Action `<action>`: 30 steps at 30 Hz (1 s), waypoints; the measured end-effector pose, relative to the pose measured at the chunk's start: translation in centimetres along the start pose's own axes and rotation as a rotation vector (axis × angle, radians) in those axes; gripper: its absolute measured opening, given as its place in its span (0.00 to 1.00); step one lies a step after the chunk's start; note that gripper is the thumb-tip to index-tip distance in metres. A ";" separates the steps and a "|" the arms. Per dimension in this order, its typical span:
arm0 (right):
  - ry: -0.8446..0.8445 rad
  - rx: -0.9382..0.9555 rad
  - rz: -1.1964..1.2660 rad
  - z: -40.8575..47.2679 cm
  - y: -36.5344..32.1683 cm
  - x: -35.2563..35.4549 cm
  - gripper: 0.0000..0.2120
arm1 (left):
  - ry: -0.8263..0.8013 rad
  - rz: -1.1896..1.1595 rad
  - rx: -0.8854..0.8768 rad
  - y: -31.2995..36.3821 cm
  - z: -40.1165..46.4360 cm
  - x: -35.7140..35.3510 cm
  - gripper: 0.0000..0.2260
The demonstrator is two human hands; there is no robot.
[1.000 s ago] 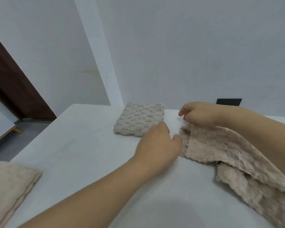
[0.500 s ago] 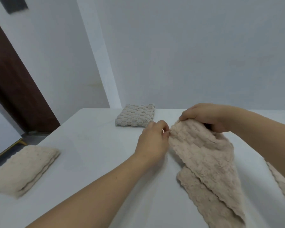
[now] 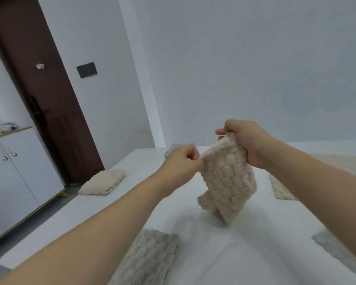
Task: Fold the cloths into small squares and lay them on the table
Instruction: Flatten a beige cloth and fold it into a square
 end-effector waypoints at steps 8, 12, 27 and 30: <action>0.050 0.064 -0.207 -8.5 -6.0 2.2 0.15 | 0.050 -0.383 -0.075 7.9 -6.1 2.7 0.17; -0.165 -0.087 -0.229 -9.5 -5.9 1.7 0.14 | 0.123 -0.458 -0.033 7.6 -5.9 3.2 0.16; -0.196 -0.224 -0.891 5.1 9.9 7.9 0.22 | 0.072 -0.048 0.445 -15.2 7.7 -2.6 0.06; -0.152 -0.124 -1.327 9.4 9.7 8.5 0.25 | 0.116 0.003 0.459 -17.2 10.7 -2.3 0.04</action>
Point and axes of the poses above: each hand's wrist, its own z-axis towards the middle knuckle, its own x-axis out of the back of the hand, y = z × x, the point moved 8 cm from there along z, towards the middle knuckle, and after that the axes turned 12 degrees about -y, right-handed, at the moved point
